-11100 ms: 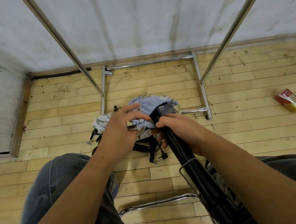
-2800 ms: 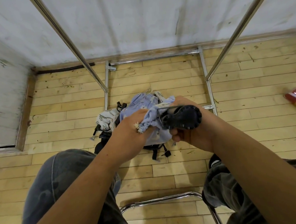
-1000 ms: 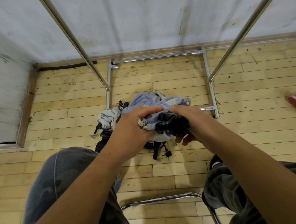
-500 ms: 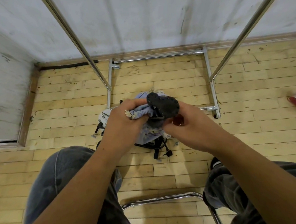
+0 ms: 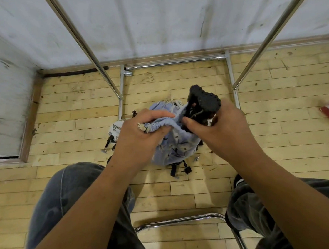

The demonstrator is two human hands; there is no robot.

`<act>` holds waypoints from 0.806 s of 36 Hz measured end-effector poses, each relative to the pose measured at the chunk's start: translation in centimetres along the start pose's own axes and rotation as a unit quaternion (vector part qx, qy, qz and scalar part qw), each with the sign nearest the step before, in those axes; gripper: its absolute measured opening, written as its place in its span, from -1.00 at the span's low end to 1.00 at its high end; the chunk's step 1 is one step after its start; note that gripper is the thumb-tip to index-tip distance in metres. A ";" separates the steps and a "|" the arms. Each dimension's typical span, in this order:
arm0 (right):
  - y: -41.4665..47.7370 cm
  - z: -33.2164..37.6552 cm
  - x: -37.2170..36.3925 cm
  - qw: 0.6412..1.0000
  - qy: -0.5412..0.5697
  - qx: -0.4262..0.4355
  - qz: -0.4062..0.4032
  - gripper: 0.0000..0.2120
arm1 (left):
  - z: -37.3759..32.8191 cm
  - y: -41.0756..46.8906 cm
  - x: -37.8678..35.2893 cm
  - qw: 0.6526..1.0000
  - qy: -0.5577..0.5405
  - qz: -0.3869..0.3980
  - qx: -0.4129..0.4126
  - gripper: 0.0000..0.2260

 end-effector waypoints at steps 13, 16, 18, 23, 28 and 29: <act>0.0 0.2 0.3 0.995 0.099 -0.025 0.013 -0.81 | 1.6 0.6 -0.4 0.999 0.018 0.024 0.043 -0.87; 0.0 0.6 0.6 0.994 0.107 0.004 0.002 -0.81 | 2.1 0.5 -0.8 0.996 0.045 0.041 0.066 -0.79; 0.1 0.8 0.6 0.995 0.097 0.020 0.007 -0.78 | 2.2 0.2 -1.3 0.993 0.074 0.065 0.068 -0.66; -0.3 1.6 0.4 0.994 0.104 0.036 0.013 -0.65 | 1.8 -0.2 -2.2 0.986 0.126 0.097 0.042 -0.41; -0.6 1.9 -0.5 0.984 0.153 0.029 0.084 -0.56 | 0.9 -0.3 -2.2 0.991 0.109 0.083 0.010 -0.49; -0.7 1.9 -0.7 0.982 0.154 0.035 0.107 -0.52 | 1.0 -0.2 -2.1 0.992 0.103 0.076 0.015 -0.52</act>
Point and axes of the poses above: each hand's wrist, its own y-axis towards the middle knuckle, its own x-axis out of the back of the hand, z = x × y, the point moved 5 cm from there along y, towards the middle knuckle
